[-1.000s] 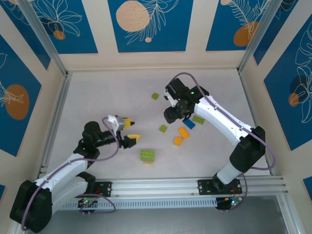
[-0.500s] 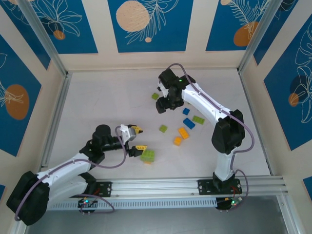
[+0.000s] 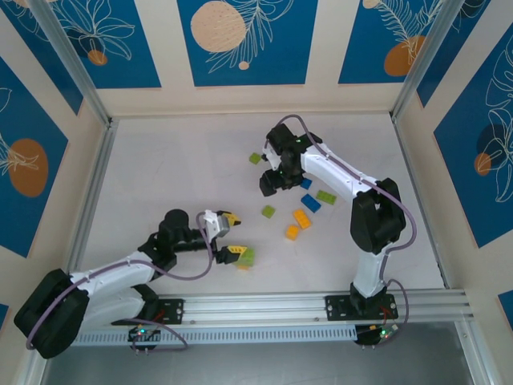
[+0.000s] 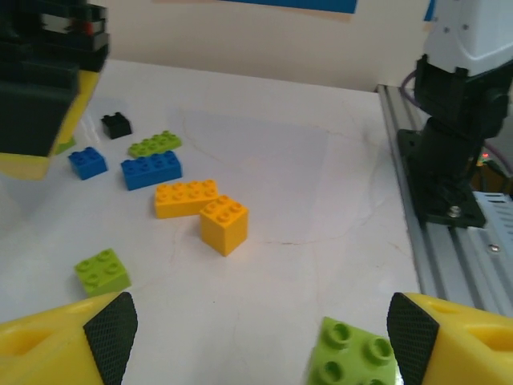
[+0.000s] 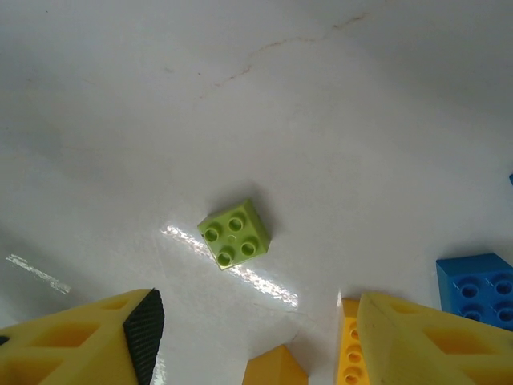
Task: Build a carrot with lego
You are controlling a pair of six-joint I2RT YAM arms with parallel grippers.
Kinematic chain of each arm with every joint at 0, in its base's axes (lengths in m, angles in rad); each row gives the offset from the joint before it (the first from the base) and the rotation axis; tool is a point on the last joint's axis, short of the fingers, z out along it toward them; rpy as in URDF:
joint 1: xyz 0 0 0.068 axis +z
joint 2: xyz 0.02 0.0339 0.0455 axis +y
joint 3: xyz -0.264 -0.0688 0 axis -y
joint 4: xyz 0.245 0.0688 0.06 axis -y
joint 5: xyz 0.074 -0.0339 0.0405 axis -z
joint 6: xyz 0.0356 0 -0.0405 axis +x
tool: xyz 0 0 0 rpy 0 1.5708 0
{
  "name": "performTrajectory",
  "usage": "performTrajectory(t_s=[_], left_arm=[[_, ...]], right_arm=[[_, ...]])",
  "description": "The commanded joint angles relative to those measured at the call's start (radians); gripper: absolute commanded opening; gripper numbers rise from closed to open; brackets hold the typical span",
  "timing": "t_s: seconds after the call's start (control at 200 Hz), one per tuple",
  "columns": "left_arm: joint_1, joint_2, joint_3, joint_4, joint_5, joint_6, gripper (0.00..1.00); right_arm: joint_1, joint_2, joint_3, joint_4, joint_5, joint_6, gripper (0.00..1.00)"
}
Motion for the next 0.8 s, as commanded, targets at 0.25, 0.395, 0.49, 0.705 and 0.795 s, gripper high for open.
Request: performTrajectory(t_s=[0.25, 0.395, 0.49, 0.705, 0.795], left_arm=[[-0.111, -0.056, -0.096, 0.089, -0.135, -0.004, 0.84], [-0.109, -0.077, -0.118, 0.096, -0.163, -0.008, 0.83], [-0.109, -0.074, -0.131, 0.117, -0.158, -0.017, 0.82], [-0.111, -0.038, -0.111, 0.102, -0.162, 0.01, 0.8], [-0.112, -0.004, -0.097, 0.104, -0.138, 0.02, 0.8]], right_arm=[[-0.002, -0.112, -0.075, 0.044, -0.041, 0.004, 0.65], [0.015, -0.102, -0.067, 0.043, -0.036, 0.009, 0.65], [0.027, -0.094, -0.059, 0.043, -0.032, 0.011, 0.64], [0.04, -0.063, -0.039, 0.034, -0.016, 0.019, 0.64], [0.047, -0.04, -0.017, 0.018, -0.003, 0.022, 0.64]])
